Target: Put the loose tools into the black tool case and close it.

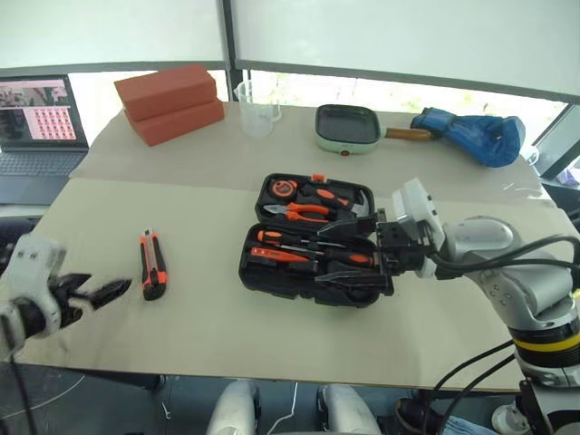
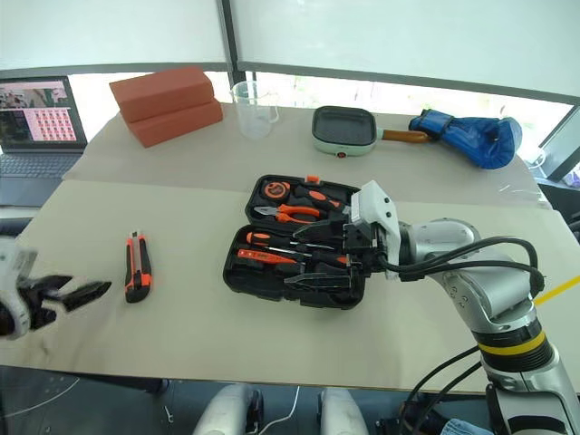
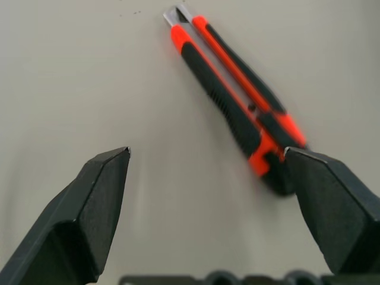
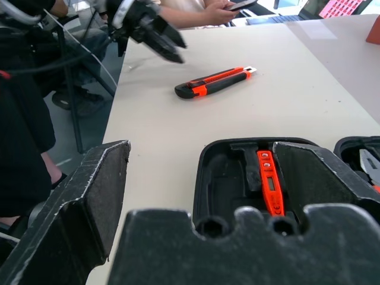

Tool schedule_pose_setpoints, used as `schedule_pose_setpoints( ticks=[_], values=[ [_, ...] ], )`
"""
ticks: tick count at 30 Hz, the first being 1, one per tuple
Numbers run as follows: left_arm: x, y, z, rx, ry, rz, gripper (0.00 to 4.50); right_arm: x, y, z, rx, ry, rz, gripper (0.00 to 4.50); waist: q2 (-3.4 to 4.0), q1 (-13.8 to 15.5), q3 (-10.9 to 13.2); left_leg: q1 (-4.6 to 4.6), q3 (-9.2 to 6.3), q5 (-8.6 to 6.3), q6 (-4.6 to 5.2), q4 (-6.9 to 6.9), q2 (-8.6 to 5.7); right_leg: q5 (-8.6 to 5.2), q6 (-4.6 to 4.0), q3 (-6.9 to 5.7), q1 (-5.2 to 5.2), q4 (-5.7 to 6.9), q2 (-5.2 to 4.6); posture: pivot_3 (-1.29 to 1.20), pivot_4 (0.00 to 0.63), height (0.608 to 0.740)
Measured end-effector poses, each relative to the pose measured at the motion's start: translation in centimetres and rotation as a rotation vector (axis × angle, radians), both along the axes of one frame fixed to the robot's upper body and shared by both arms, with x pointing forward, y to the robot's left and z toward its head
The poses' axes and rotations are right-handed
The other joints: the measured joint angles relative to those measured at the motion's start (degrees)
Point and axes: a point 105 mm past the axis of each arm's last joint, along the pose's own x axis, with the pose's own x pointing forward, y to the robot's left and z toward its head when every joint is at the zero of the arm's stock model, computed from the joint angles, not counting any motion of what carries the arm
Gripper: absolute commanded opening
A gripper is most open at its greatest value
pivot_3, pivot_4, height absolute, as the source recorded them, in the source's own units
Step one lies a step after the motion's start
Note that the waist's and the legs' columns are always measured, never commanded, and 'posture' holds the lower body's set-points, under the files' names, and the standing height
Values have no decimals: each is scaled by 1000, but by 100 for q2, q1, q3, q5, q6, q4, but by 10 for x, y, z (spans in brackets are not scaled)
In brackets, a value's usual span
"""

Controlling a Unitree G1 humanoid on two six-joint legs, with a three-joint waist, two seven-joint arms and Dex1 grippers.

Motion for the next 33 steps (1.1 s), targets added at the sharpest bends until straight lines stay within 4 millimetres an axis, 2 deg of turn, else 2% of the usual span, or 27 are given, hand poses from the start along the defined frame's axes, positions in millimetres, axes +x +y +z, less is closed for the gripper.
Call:
schedule_pose_setpoints(
  ticks=[6,9,12,15,23,24,25,28,29,30,32,33],
  values=[
    [20,3,-4,4,103,122,4479,-4,2,-4,10,8,-18,4500,-2,-138,0,2,6,9,-15,-53,-2,2,-5,13,-24,-3,-2,0,150,740],
    [29,2,-16,-12,146,160,4479,-5,2,-4,23,0,-46,4500,-2,-139,0,4,5,12,-19,-63,-1,2,-6,15,-25,-6,-6,0,150,740],
    [40,-11,-29,-51,186,151,4479,-4,1,-4,40,-7,-81,4500,-6,-121,2,2,5,12,-19,-61,-1,2,-6,14,-23,-7,-7,0,150,740],
    [49,-20,-29,-44,194,134,4479,-7,2,-5,43,-12,-98,4500,-10,-84,4,3,4,13,-21,-60,-4,3,-6,14,-21,-7,-9,0,150,740],
    [57,-30,-33,-21,215,128,4479,-9,1,-7,49,-9,-142,4500,-4,-15,1,25,4,15,-23,-62,-8,2,-6,16,-5,-6,-13,0,150,740],
    [57,-31,-34,-21,216,127,3952,-10,0,-6,55,-12,-144,4500,-3,-6,0,27,4,15,-23,-63,-8,2,-6,17,-3,-6,-13,0,150,740],
    [57,-30,-34,-17,218,134,3783,-10,0,-5,60,-15,-146,4500,-3,0,0,28,4,15,-23,-63,-9,2,-5,17,-3,-6,-13,0,150,740],
    [57,-30,-35,-20,223,138,2698,-11,0,-5,63,-12,-146,4500,-3,8,0,28,5,15,-22,-64,-12,2,-5,17,-3,-7,-15,0,150,740],
    [57,-31,-36,-20,224,139,2462,-11,-1,-5,63,-11,-150,4500,-3,10,0,28,5,15,-22,-64,-13,2,-5,17,-3,-6,-16,0,150,740],
    [57,-31,-36,-24,225,136,2018,-11,-1,-5,62,-12,-153,4500,-3,11,0,28,5,15,-22,-64,-14,2,-5,17,-2,-7,-17,0,150,740],
    [56,-33,-36,-33,226,128,1563,-10,-2,-5,61,-15,-160,4500,-2,8,0,30,5,15,-22,-65,-14,2,-5,17,-2,-7,-16,0,150,740],
    [56,-33,-36,-35,228,128,1546,-10,-2,-5,59,-16,-161,4500,-2,6,-1,31,5,15,-23,-67,-17,2,-5,18,-2,-7,-16,0,150,740]
  ],
)
